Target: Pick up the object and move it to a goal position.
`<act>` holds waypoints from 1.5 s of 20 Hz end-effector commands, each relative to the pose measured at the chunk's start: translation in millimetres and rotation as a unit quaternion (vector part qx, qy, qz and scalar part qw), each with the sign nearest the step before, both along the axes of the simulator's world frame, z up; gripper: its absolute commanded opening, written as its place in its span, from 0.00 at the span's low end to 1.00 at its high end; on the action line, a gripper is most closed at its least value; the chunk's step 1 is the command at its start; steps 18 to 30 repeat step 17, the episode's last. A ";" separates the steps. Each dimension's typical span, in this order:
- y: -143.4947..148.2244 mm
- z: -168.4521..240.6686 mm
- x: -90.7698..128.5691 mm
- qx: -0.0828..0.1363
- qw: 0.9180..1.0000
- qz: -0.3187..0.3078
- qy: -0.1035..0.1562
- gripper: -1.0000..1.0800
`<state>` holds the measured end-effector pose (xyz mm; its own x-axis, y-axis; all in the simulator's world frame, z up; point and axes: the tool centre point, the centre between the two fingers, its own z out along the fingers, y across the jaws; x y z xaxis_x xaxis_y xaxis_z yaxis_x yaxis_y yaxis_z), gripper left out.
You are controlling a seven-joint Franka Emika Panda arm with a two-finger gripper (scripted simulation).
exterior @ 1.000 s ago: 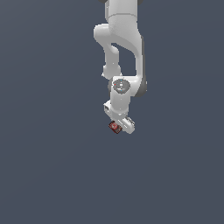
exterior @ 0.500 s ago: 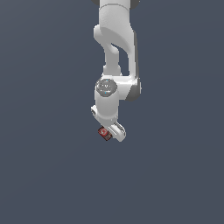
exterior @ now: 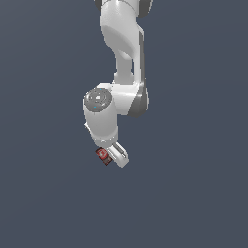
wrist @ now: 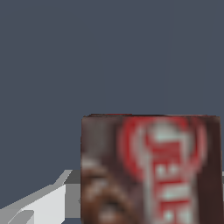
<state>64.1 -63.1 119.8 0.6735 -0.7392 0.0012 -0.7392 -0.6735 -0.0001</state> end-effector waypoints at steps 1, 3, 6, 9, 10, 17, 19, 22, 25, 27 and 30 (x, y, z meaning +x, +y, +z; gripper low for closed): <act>-7.5 6.3 9.9 0.000 1.000 0.000 0.000 0.00; -12.2 10.0 16.0 0.000 1.000 0.000 0.000 0.00; -17.8 14.2 23.2 0.000 1.000 0.000 0.000 0.00; -21.4 17.1 28.3 0.000 1.000 0.000 0.000 0.00; -22.3 17.8 29.5 0.000 1.000 0.000 0.000 0.00; -23.9 18.8 32.2 0.000 1.000 0.000 0.000 0.00; -23.9 18.8 32.2 0.000 1.000 0.000 0.000 0.00; -23.9 18.8 32.2 0.000 1.000 0.000 0.000 0.00; -23.9 18.8 32.2 0.000 1.000 0.000 0.000 0.00; -23.9 18.8 32.2 0.000 1.000 0.000 0.000 0.00; -23.9 18.8 32.2 0.000 1.000 0.000 0.000 0.00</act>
